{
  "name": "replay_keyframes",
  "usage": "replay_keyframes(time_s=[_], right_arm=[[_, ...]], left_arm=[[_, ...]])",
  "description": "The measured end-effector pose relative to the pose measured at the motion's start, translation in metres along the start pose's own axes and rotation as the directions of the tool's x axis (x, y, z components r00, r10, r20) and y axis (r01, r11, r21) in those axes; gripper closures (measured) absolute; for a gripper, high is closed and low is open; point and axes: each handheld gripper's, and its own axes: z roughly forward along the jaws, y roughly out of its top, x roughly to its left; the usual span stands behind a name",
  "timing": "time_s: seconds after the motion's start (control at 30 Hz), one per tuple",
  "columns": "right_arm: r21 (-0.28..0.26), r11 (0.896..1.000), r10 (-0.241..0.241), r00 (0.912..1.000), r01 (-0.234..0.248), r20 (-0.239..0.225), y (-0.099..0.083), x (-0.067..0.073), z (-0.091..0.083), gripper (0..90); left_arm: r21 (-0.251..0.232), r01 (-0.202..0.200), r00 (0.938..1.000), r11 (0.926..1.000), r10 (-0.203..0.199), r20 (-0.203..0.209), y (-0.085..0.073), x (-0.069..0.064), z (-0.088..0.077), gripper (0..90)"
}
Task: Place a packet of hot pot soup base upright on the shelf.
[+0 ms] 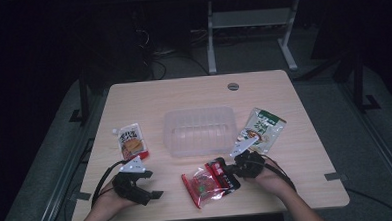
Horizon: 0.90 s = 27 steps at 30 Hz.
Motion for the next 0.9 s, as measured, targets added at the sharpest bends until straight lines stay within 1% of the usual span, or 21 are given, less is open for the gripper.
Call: replay_keyframes(time_s=[0.1,0.13,0.17,0.2,0.23,0.27,0.3,0.37,0.4,0.5,0.53,0.57,0.6,0.63,0.67,0.7,0.73,0.77,0.83,0.87,0.9], right_arm=[[0.009,1.000,-0.008,1.0000,0.008,-0.005,-0.002,0.003,-0.002,89.9],[0.009,1.000,-0.016,0.9999,0.016,-0.004,-0.003,0.005,-0.002,90.0],[0.010,1.000,-0.005,1.0000,0.005,-0.009,-0.003,0.007,-0.002,89.9],[0.015,1.000,-0.014,0.9999,0.014,-0.008,-0.004,0.008,-0.003,89.9],[0.015,1.000,-0.014,0.9999,0.014,-0.008,-0.004,0.008,-0.003,89.9],[0.021,0.999,-0.027,0.9996,0.027,-0.012,-0.005,0.010,-0.004,90.0],[0.021,0.999,-0.027,0.9996,0.027,-0.012,-0.005,0.010,-0.004,90.0],[0.025,1.000,-0.011,0.9995,0.012,-0.028,-0.007,0.015,-0.006,89.9],[0.029,0.999,-0.021,0.9994,0.021,-0.026,-0.007,0.016,-0.006,89.9],[0.021,1.000,-0.014,0.9994,0.014,-0.031,-0.008,0.018,-0.009,89.8],[0.015,1.000,-0.005,0.9995,0.006,-0.032,-0.009,0.018,-0.011,89.2],[0.001,1.000,0.005,0.9997,-0.005,-0.024,-0.009,0.019,-0.016,82.2],[-0.012,1.000,0.016,0.9997,-0.016,-0.018,-0.010,0.019,-0.019,77.7],[-0.034,0.999,0.043,0.9991,-0.042,0.008,-0.011,0.021,-0.026,63.6],[-0.042,0.998,0.047,0.9987,-0.047,0.017,-0.012,0.021,-0.029,59.9],[-0.042,0.998,0.047,0.9987,-0.047,0.017,-0.012,0.021,-0.029,59.9],[-0.052,0.997,0.066,0.9977,-0.065,0.017,-0.014,0.022,-0.033,57.1],[-0.070,0.995,0.072,0.9968,-0.069,0.035,-0.017,0.024,-0.039,48.4],[-0.085,0.993,0.086,0.9954,-0.082,0.042,-0.021,0.024,-0.044,45.5],[-0.089,0.992,0.092,0.9946,-0.087,0.048,-0.024,0.025,-0.046,43.2],[-0.089,0.992,0.092,0.9946,-0.087,0.048,-0.024,0.025,-0.046,43.2]], left_arm=[[-0.005,0.000,1.0000,1.0000,0.000,0.001,0.002,-0.001,0.001,14.5],[-0.009,-0.020,0.9998,0.9998,0.020,-0.004,0.005,-0.003,0.001,15.5],[-0.020,-0.027,0.9996,0.9994,0.027,-0.005,0.006,-0.004,0.001,18.0],[-0.029,-0.041,0.9992,0.9988,0.040,-0.008,0.007,-0.004,0.000,19.8],[-0.029,-0.041,0.9992,0.9988,0.040,-0.008,0.007,-0.004,0.000,19.9],[-0.038,-0.045,0.9990,0.9983,0.044,-0.010,0.008,-0.005,0.000,20.7],[-0.038,-0.045,0.9990,0.9983,0.044,-0.010,0.008,-0.005,0.000,21.3],[-0.044,-0.048,0.9988,0.9979,0.047,-0.010,0.010,-0.005,-0.001,22.4],[-0.048,-0.050,0.9987,0.9976,0.050,-0.009,0.010,-0.005,-0.002,23.4],[-0.049,-0.065,0.9978,0.9967,0.065,-0.012,0.012,-0.006,-0.002,26.3],[-0.051,-0.074,0.9972,0.9959,0.074,-0.007,0.014,-0.008,-0.003,26.3],[-0.054,-0.077,0.9970,0.9955,0.077,-0.002,0.015,-0.009,-0.003,29.2],[-0.061,-0.078,0.9969,0.9951,0.079,0.003,0.016,-0.010,-0.003,31.2],[-0.070,-0.079,0.9966,0.9944,0.081,0.017,0.019,-0.012,-0.004,35.4],[-0.077,-0.080,0.9964,0.9938,0.082,0.022,0.021,-0.013,-0.004,38.2],[-0.077,-0.080,0.9964,0.9938,0.082,0.022,0.021,-0.013,-0.004,40.2],[-0.072,-0.084,0.9960,0.9939,0.086,0.025,0.023,-0.014,-0.004,40.2],[-0.068,-0.095,0.9946,0.9931,0.098,0.034,0.026,-0.016,-0.003,46.7],[-0.044,-0.087,0.9952,0.9953,0.088,0.042,0.030,-0.018,-0.001,54.2],[-0.037,-0.081,0.9953,0.9960,0.083,0.050,0.033,-0.020,0.001,59.4],[-0.037,-0.081,0.9953,0.9960,0.083,0.050,0.033,-0.020,0.001,63.9]])
